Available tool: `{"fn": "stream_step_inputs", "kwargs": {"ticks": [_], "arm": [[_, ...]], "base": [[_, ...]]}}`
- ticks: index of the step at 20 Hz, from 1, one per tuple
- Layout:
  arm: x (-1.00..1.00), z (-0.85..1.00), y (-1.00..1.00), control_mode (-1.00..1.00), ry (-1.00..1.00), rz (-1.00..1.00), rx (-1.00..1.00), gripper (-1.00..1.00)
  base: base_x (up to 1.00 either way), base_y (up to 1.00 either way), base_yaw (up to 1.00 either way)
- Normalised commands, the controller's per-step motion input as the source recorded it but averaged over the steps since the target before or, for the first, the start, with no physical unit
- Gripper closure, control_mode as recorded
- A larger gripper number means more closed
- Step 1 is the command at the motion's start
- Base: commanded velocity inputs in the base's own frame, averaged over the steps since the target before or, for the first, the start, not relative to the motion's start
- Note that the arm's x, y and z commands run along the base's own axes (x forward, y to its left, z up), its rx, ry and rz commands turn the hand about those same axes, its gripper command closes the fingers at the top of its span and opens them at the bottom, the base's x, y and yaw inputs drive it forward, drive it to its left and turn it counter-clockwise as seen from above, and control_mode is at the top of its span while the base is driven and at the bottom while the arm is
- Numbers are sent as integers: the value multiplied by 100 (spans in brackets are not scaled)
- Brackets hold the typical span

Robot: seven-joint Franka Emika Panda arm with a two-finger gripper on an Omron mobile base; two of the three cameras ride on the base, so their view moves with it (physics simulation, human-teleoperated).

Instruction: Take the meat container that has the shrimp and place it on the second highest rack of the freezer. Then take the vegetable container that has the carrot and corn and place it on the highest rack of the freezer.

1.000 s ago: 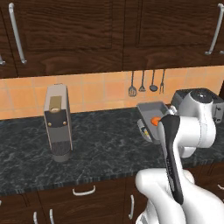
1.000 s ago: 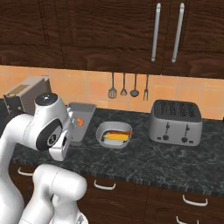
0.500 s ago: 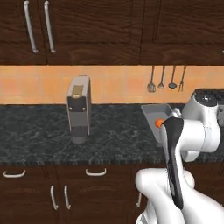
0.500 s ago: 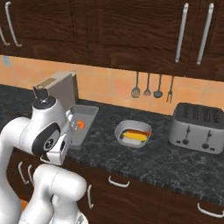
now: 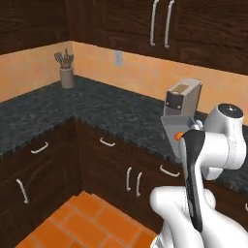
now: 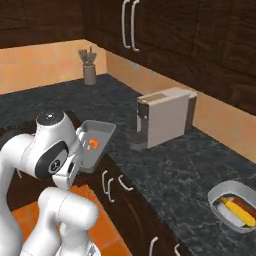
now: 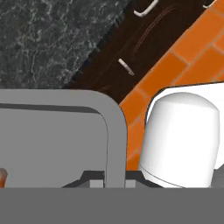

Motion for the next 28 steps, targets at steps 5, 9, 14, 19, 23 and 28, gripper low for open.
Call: {"fn": "stream_step_inputs", "kwargs": {"ticks": [5, 9, 14, 19, 23, 28], "arm": [[0, 0, 0, 100, 0, 0, 0, 100], [0, 0, 0, 100, 0, 0, 0, 100], [0, 0, 0, 100, 0, 0, 0, 100], [0, 0, 0, 100, 0, 0, 0, 100], [0, 0, 0, 100, 0, 0, 0, 100], [0, 0, 0, 100, 0, 0, 0, 100]], "base": [[-10, 0, 100], [-8, 0, 100], [-6, 0, 100], [-10, 0, 100], [-17, 0, 100], [-11, 0, 100]]}}
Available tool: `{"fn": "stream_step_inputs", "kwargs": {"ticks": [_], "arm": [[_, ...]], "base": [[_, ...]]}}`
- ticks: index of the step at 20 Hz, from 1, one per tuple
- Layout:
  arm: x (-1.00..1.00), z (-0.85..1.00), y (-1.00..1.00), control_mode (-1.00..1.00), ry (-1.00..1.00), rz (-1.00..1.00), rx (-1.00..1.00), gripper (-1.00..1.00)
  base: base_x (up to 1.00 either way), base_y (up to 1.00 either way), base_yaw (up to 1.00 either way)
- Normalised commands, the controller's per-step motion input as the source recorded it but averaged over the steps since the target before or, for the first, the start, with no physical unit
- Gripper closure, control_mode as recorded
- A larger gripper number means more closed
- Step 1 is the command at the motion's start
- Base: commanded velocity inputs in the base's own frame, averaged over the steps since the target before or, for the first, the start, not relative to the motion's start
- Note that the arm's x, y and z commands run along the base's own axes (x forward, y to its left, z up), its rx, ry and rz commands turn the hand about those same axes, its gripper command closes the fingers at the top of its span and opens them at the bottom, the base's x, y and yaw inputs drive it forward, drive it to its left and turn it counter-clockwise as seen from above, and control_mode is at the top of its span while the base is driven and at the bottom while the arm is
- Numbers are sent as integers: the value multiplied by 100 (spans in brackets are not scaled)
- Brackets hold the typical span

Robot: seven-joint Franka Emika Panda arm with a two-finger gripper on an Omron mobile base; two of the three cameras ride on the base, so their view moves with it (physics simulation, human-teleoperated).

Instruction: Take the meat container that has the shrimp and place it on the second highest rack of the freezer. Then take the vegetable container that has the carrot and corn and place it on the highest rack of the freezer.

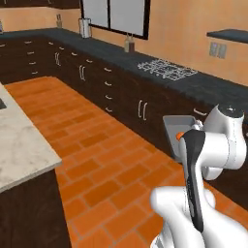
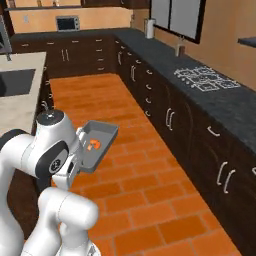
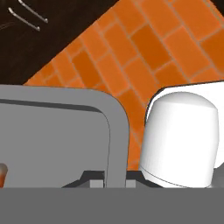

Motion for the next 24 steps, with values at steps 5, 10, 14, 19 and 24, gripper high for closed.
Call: {"fn": "stream_step_inputs", "kwargs": {"ticks": [5, 10, 14, 19, 24], "arm": [[0, 0, 0, 100, 0, 0, 0, 100], [0, 0, 0, 100, 0, 0, 0, 100], [0, 0, 0, 100, 0, 0, 0, 100], [0, 0, 0, 100, 0, 0, 0, 100], [0, 0, 0, 100, 0, 0, 0, 100]], "base": [[-2, 0, 100], [0, 0, 100], [0, 0, 100], [0, 0, 100], [2, 0, 99]]}}
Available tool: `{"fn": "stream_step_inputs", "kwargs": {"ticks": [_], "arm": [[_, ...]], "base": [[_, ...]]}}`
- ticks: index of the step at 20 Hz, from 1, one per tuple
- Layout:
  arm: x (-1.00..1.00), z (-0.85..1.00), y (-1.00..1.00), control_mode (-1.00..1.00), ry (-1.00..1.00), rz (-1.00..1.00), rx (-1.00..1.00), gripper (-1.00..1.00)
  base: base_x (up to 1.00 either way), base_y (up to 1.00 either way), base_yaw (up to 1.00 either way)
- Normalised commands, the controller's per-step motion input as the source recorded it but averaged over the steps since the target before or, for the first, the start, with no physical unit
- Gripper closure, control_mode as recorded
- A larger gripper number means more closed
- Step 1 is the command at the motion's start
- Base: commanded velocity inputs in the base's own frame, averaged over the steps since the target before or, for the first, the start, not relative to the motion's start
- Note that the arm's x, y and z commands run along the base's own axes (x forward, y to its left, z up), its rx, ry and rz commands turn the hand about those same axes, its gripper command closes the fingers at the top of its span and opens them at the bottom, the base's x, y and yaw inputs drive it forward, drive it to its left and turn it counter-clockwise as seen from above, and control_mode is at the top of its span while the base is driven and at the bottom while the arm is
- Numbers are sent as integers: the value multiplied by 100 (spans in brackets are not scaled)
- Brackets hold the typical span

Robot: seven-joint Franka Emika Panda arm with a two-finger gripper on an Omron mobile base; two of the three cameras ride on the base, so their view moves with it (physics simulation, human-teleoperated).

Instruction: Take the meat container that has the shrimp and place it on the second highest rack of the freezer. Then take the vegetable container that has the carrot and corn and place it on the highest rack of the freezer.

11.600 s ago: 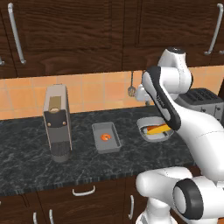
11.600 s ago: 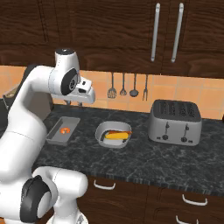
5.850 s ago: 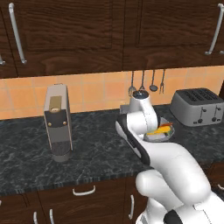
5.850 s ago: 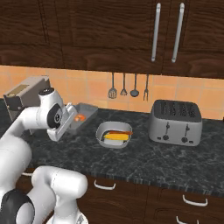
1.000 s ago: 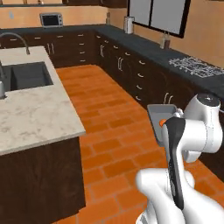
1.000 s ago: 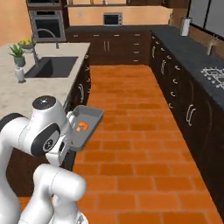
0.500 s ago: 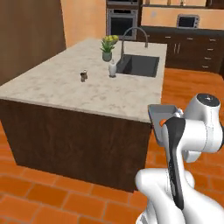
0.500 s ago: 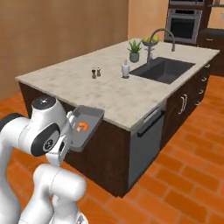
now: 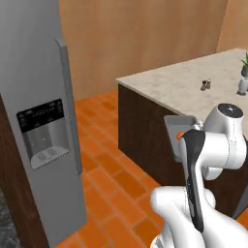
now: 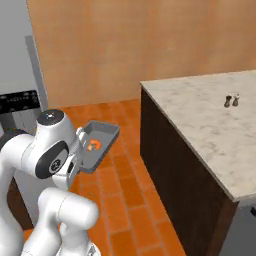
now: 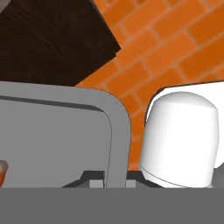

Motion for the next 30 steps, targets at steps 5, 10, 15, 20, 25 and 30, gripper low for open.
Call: {"fn": "stream_step_inputs", "kwargs": {"ticks": [5, 10, 15, 20, 25, 30], "arm": [[0, 0, 0, 100, 0, 0, 0, 100], [0, 0, 0, 100, 0, 0, 0, 100], [0, 0, 0, 100, 0, 0, 0, 100], [0, 0, 0, 100, 0, 0, 0, 100], [0, 0, 0, 100, 0, 0, 0, 100], [0, 0, 0, 100, 0, 0, 0, 100]], "base": [[30, -7, 90], [28, -64, 44], [52, -67, 18], [75, -54, 12], [81, -59, 2], [90, -51, 4]]}}
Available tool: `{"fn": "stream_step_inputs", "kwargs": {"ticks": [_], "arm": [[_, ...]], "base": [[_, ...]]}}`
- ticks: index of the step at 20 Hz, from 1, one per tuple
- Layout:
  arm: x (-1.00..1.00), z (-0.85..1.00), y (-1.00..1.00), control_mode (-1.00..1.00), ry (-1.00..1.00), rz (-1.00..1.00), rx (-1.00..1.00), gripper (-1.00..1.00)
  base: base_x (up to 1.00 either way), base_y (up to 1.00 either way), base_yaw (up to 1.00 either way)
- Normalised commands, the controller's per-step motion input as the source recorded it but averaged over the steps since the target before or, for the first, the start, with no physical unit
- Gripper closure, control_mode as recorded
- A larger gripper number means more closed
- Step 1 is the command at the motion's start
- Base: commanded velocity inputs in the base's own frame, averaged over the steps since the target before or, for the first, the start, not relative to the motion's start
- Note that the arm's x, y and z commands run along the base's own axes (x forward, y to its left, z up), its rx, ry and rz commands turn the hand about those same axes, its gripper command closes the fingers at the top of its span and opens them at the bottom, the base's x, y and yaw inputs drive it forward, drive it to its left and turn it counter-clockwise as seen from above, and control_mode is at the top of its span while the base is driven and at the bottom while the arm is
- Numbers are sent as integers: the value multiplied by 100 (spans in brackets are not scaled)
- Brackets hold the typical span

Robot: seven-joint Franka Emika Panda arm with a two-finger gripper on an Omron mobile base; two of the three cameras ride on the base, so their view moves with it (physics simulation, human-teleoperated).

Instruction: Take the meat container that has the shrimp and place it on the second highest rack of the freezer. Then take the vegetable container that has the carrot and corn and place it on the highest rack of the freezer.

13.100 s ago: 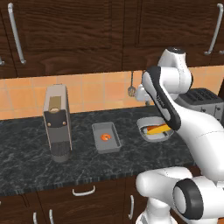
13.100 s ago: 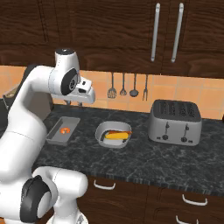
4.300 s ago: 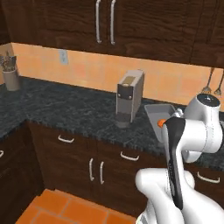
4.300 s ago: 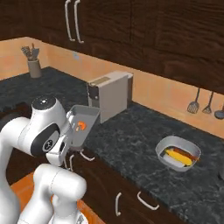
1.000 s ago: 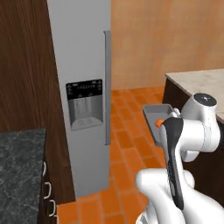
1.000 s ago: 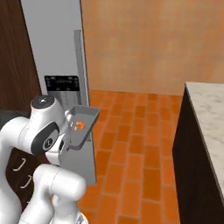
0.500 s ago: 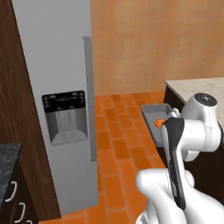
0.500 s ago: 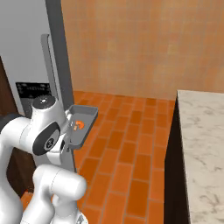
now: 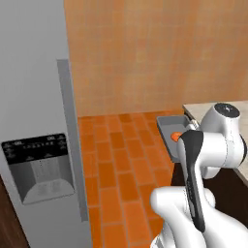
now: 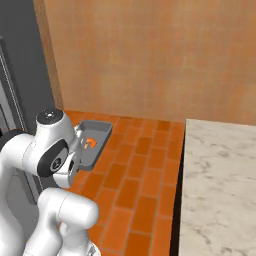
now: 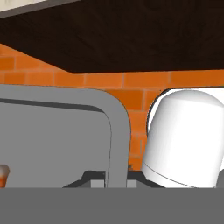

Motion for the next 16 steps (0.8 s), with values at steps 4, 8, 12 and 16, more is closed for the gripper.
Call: {"fn": "stream_step_inputs", "kwargs": {"ticks": [4, 8, 12, 16], "arm": [[0, 0, 0, 100, 0, 0, 0, 100], [0, 0, 0, 100, 0, 0, 0, 100], [0, 0, 0, 100, 0, 0, 0, 100], [0, 0, 0, 100, 0, 0, 0, 100]], "base": [[93, -42, 7], [100, -27, 10], [100, -22, 11], [100, -26, 16]]}}
